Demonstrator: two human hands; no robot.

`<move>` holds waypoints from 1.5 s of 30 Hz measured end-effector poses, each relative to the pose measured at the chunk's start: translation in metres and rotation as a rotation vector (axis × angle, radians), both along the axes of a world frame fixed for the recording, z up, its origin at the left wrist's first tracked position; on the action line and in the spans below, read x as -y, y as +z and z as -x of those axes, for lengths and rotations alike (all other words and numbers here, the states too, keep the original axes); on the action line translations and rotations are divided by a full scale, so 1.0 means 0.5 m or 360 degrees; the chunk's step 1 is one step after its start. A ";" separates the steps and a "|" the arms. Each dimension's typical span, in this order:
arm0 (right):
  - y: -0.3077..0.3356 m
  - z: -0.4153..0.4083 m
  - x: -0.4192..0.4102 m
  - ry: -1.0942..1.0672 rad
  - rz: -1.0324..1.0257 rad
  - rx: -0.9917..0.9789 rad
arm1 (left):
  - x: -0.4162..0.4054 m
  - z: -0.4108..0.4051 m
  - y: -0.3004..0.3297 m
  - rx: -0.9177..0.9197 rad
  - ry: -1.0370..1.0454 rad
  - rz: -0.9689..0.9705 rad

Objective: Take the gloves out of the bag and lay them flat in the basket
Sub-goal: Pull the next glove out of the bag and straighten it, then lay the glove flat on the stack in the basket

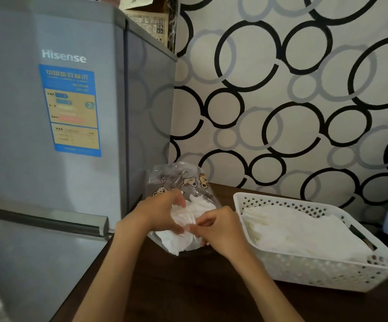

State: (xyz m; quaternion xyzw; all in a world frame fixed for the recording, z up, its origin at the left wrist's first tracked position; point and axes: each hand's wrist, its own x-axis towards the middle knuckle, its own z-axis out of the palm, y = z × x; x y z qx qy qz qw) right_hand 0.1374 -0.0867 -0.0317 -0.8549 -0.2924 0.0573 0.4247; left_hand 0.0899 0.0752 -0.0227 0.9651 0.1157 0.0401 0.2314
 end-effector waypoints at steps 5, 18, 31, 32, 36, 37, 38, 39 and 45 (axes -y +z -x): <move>-0.002 0.008 0.008 -0.0094 0.0278 0.0266 | -0.020 -0.006 -0.013 0.0007 0.0089 -0.0066; 0.013 0.023 0.002 -0.0088 0.0462 0.0683 | -0.003 -0.019 -0.014 0.0153 -0.0230 0.0018; 0.095 -0.036 0.060 -0.0118 -0.0497 0.0277 | -0.013 -0.023 -0.031 0.0172 -0.0158 0.0044; 0.100 -0.038 0.064 -0.0125 -0.0563 0.0250 | -0.015 -0.024 -0.032 0.0173 -0.0158 0.0058; 0.122 -0.039 0.079 -0.0071 -0.0678 0.0232 | -0.015 -0.028 -0.038 0.0183 -0.0157 0.0074; 0.128 -0.040 0.082 -0.0085 -0.0712 0.0238 | -0.014 -0.028 -0.038 0.0177 -0.0162 0.0075; 0.132 -0.042 0.086 -0.0101 -0.0747 0.0245 | -0.013 -0.029 -0.039 0.0174 -0.0164 0.0076; 0.135 -0.043 0.088 -0.0105 -0.0777 0.0251 | -0.015 -0.029 -0.041 0.0177 -0.0164 0.0077; 0.134 -0.038 0.092 -0.0043 -0.0756 0.0179 | -0.008 -0.034 -0.041 0.0215 -0.0197 0.0141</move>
